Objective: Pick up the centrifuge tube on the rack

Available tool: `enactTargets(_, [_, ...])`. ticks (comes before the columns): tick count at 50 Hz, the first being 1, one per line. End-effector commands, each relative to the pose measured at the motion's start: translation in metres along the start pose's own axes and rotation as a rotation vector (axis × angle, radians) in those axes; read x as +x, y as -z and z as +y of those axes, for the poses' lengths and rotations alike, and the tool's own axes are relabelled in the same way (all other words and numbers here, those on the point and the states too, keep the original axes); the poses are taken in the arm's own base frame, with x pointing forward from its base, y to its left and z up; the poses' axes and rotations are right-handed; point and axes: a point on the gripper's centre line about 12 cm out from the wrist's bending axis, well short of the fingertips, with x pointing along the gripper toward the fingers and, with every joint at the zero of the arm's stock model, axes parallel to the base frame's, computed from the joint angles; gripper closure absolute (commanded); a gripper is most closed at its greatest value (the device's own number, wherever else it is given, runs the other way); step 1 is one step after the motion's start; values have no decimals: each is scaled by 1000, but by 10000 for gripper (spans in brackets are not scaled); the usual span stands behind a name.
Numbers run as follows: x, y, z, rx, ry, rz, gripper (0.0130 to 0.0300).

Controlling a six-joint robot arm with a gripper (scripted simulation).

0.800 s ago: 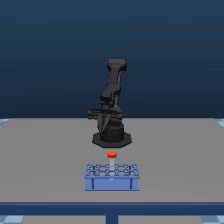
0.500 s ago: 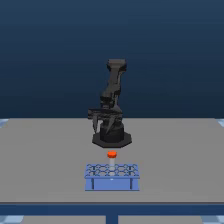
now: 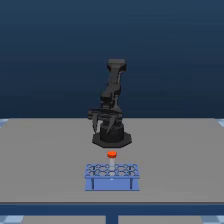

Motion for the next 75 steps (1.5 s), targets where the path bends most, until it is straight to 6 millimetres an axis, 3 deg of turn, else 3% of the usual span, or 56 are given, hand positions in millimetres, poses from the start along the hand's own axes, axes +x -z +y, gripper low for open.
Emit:
enactTargets(1, [1, -1, 1, -3, -3, 0, 130])
enactTargets(50, [29, -14, 13, 1, -42, 37, 130])
enactTargets(75, [66, -31, 30, 7, -95, 84, 130])
